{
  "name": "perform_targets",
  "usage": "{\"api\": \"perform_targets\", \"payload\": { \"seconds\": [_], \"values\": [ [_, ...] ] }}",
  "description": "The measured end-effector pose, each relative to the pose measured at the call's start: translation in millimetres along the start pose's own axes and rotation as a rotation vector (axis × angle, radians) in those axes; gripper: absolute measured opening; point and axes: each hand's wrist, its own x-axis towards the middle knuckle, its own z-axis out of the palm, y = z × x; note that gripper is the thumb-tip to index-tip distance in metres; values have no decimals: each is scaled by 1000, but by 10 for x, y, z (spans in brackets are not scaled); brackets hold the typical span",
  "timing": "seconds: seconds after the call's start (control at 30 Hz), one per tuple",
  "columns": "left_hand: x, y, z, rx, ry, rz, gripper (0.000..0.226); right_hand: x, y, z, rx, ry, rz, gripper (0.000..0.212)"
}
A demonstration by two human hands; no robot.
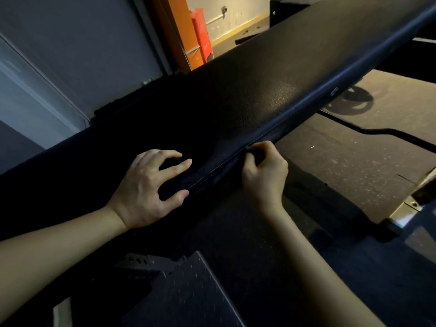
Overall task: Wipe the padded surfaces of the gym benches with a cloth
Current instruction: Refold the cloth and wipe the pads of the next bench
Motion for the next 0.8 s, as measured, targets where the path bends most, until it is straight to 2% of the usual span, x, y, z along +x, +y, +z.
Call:
{"api": "perform_targets", "payload": {
  "seconds": [0.07, 0.17, 0.2, 0.33, 0.43, 0.47, 0.53, 0.6, 0.63, 0.73, 0.8],
  "values": [
    [-6, -2, 1, -3, -4, 1, 61, -178, -95, 82, 40, 24, 25, 8],
    [2, -5, -2, 13, -3, 2, 62, -835, -304, 269, 57, -277, -145, 11],
    [1, -5, -5, 16, -5, 5, 61, -891, -289, 260, 37, -330, -195, 12],
    [6, -8, -17, 9, -5, 11, 58, -522, -79, 177, 22, -207, -115, 13],
    [11, 1, -18, -6, -7, 3, 57, -699, -118, 330, 123, -35, -1, 12],
    [12, -1, -22, -6, -8, 2, 57, -849, -185, 418, 136, -37, 13, 11],
    [-3, -3, -16, -3, -11, 5, 57, -1087, -261, 486, 148, -150, -45, 10],
    [-18, -10, -23, -12, -16, 4, 57, -1034, -212, 403, 114, -246, -145, 12],
    [-19, -9, -32, -16, -17, 1, 57, -911, -155, 354, 91, -230, -162, 12],
    [-23, 6, -32, -21, -18, -7, 57, -495, -50, 189, 99, -34, 29, 5],
    [-39, -6, -21, -30, -6, -5, 56, -366, -10, 118, 99, -14, 113, 5]
  ]
}}
